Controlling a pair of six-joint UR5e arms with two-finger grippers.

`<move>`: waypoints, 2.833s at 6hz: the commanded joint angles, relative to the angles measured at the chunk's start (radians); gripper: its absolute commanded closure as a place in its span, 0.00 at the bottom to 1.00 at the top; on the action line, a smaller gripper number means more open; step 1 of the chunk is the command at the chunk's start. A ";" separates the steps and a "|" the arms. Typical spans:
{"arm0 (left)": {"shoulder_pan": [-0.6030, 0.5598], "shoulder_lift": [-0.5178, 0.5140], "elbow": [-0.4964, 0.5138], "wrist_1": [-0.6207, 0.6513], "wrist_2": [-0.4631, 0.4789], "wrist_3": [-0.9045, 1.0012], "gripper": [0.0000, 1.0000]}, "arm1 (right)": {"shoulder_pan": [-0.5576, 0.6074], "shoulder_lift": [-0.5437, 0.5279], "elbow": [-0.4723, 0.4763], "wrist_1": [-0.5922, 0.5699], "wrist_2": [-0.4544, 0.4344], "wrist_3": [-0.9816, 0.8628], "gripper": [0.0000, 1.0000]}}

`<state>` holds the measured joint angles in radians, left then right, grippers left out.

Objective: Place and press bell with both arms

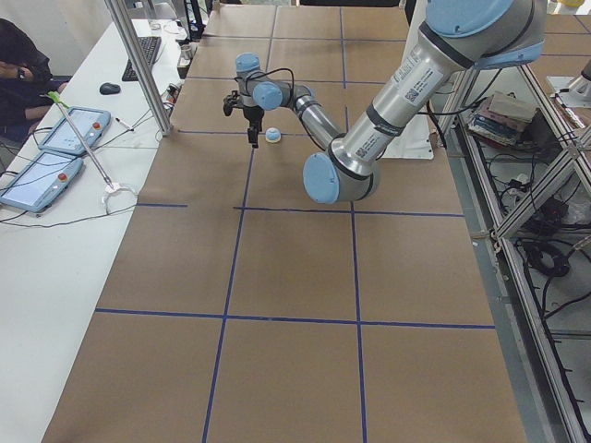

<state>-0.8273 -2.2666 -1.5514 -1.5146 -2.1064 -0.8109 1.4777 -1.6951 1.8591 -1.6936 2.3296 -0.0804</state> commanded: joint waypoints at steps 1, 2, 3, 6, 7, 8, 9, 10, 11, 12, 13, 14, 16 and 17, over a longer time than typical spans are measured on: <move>-0.176 0.250 -0.192 0.031 -0.074 0.311 0.00 | -0.071 0.061 0.014 0.000 0.046 0.057 0.00; -0.293 0.357 -0.211 0.031 -0.122 0.487 0.00 | -0.149 0.136 0.017 0.000 0.048 0.185 0.00; -0.371 0.460 -0.226 0.030 -0.124 0.641 0.00 | -0.230 0.232 0.018 0.000 0.048 0.347 0.00; -0.597 0.691 -0.222 0.030 -0.126 0.898 0.00 | -0.570 0.551 -0.006 -0.001 -0.086 0.882 0.00; -0.630 0.732 -0.222 0.022 -0.127 0.901 0.00 | -0.658 0.650 -0.036 -0.004 -0.151 1.033 0.00; -0.650 0.748 -0.225 0.018 -0.173 0.900 0.00 | -0.736 0.789 -0.132 -0.003 -0.206 1.173 0.00; -0.650 0.748 -0.225 0.019 -0.196 0.900 0.00 | -0.796 0.953 -0.294 0.000 -0.264 1.253 0.00; -0.650 0.748 -0.225 0.019 -0.220 0.898 0.00 | -0.830 1.076 -0.475 0.087 -0.312 1.307 0.06; -0.650 0.748 -0.225 0.019 -0.228 0.897 0.00 | -0.843 1.126 -0.626 0.252 -0.328 1.397 0.68; -0.650 0.748 -0.226 0.019 -0.228 0.894 0.00 | -0.859 1.172 -0.696 0.264 -0.360 1.395 0.92; -0.650 0.748 -0.226 0.019 -0.228 0.891 0.00 | -0.875 1.183 -0.722 0.264 -0.368 1.394 0.97; -0.650 0.746 -0.225 0.019 -0.228 0.888 0.00 | -0.879 1.174 -0.722 0.259 -0.371 1.386 0.97; -0.650 0.746 -0.225 0.019 -0.228 0.888 0.00 | -0.886 1.164 -0.718 0.215 -0.371 1.381 0.97; -0.650 0.746 -0.226 0.019 -0.230 0.888 0.00 | -0.889 1.163 -0.719 0.215 -0.371 1.381 0.97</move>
<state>-1.4772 -1.5201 -1.7767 -1.4956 -2.3352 0.0768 0.5924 -0.5294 1.1407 -1.4747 1.9590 1.3015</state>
